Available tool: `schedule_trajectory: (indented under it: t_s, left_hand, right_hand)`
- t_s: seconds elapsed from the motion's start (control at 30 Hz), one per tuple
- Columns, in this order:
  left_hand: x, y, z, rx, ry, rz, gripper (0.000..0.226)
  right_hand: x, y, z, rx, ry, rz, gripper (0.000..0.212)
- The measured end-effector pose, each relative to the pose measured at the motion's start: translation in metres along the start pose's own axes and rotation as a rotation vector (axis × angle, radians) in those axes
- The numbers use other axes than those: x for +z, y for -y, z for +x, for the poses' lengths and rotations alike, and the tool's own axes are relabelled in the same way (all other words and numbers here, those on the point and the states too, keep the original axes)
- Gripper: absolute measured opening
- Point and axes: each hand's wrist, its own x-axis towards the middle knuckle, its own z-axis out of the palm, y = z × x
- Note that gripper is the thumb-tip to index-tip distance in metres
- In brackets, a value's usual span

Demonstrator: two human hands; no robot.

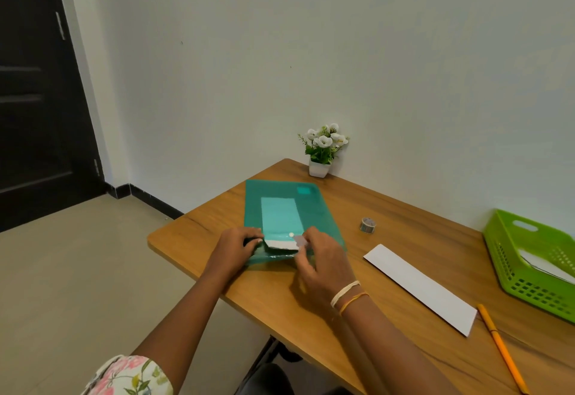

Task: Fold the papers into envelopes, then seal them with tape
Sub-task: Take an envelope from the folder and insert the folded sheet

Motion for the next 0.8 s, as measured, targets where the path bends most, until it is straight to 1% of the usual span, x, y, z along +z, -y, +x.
schedule_trajectory:
  t_s: [0.07, 0.13, 0.2, 0.27, 0.37, 0.43, 0.5, 0.57, 0.63, 0.7, 0.73, 0.8]
  left_hand:
    - [-0.001, -0.001, -0.001, 0.005, -0.004, -0.005, 0.021]
    - [-0.001, -0.002, -0.002, 0.006, -0.011, -0.006, 0.022]
    - [-0.001, -0.003, -0.003, 0.013, -0.017, 0.003, 0.022]
    - [-0.001, -0.004, -0.003, 0.025, -0.027, 0.012, 0.021]
    - [-0.001, -0.004, -0.002, 0.028, -0.035, 0.025, 0.020]
    - [-0.001, -0.004, -0.003, 0.028, -0.029, 0.022, 0.020]
    - [-0.001, -0.004, -0.003, 0.029, -0.021, 0.019, 0.020]
    - [0.000, -0.003, -0.002, 0.023, -0.021, 0.022, 0.020]
    - [0.000, -0.003, -0.002, 0.016, -0.020, 0.025, 0.020]
    - [0.001, -0.003, -0.002, 0.020, -0.015, 0.030, 0.020]
    - [0.001, -0.003, -0.002, 0.023, -0.011, 0.032, 0.020]
    - [0.000, -0.003, -0.002, 0.023, -0.010, 0.027, 0.020]
  right_hand:
    - [-0.004, -0.004, 0.001, 0.066, 0.089, -0.007, 0.013]
    - [-0.006, -0.005, 0.001, 0.118, 0.197, -0.025, 0.023]
    - [-0.004, -0.004, 0.002, 0.164, 0.241, 0.000, 0.030]
    - [0.000, -0.001, 0.004, 0.240, 0.272, 0.023, 0.033]
    - [0.005, 0.003, 0.009, 0.371, 0.367, -0.131, 0.045]
    - [0.007, 0.006, 0.012, 0.469, 0.388, -0.235, 0.057]
    - [0.010, 0.009, 0.019, 0.558, 0.424, -0.297, 0.068]
    - [0.013, 0.010, 0.027, 0.637, 0.474, -0.304, 0.076]
    - [0.015, 0.012, 0.035, 0.758, 0.488, -0.226, 0.087]
    - [0.015, 0.012, 0.041, 0.875, 0.480, -0.082, 0.093]
    - [0.015, 0.011, 0.043, 0.899, 0.480, 0.007, 0.091]
    - [0.013, 0.009, 0.048, 0.893, 0.493, 0.203, 0.074]
